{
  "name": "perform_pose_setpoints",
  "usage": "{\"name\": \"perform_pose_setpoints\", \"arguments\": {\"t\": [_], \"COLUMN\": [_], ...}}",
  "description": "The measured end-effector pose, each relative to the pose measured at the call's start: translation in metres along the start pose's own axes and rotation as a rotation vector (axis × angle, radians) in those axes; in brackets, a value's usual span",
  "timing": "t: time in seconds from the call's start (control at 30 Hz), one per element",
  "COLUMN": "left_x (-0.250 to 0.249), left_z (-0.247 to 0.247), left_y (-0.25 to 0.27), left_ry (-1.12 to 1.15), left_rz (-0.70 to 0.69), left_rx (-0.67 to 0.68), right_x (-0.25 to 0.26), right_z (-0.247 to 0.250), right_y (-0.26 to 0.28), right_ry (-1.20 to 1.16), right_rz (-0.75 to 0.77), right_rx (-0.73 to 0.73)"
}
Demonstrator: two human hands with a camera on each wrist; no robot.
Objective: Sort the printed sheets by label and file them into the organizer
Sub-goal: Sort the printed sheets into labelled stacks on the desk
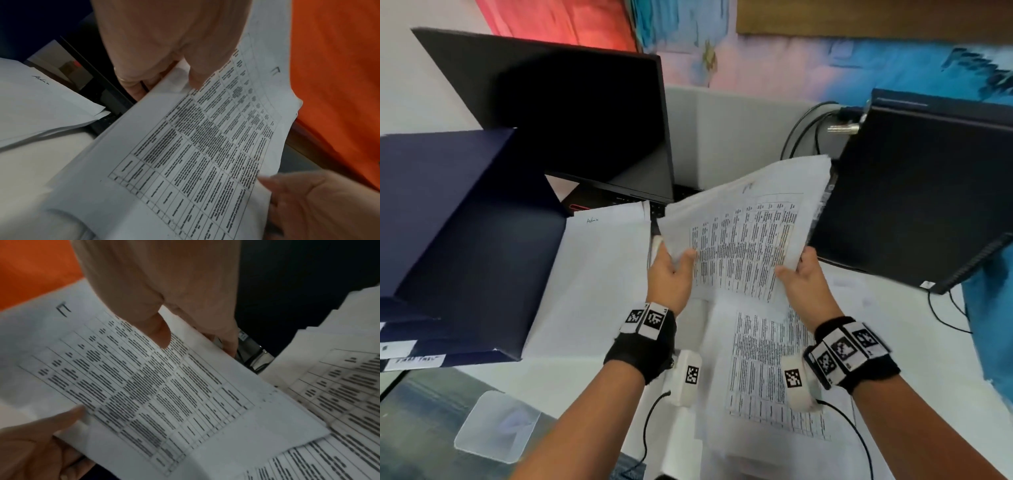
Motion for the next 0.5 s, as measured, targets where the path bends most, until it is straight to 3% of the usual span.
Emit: {"name": "perform_pose_setpoints", "arguments": {"t": [0.17, 0.3, 0.5], "left_x": [-0.005, 0.013, 0.077], "left_z": [0.023, 0.068, 0.134], "left_y": [-0.013, -0.023, -0.018], "left_ry": [-0.011, -0.049, -0.201], "left_rz": [-0.015, 0.037, 0.182], "left_rx": [-0.033, -0.171, -0.284], "right_x": [0.0, 0.001, -0.046], "right_z": [-0.012, -0.05, -0.13], "right_y": [-0.007, -0.011, -0.005], "right_ry": [0.069, 0.138, 0.182], "right_rz": [-0.004, -0.018, -0.249], "right_rx": [0.001, 0.103, 0.294]}}
Point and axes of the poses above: each hand's wrist, its own y-axis away from the middle knuckle, its own z-axis out of the back of the hand, x = y × z, the point moved 10 cm from there along -y, towards the middle knuckle, and after that the axes turned 8 degrees about -y, right-handed, at the moved point
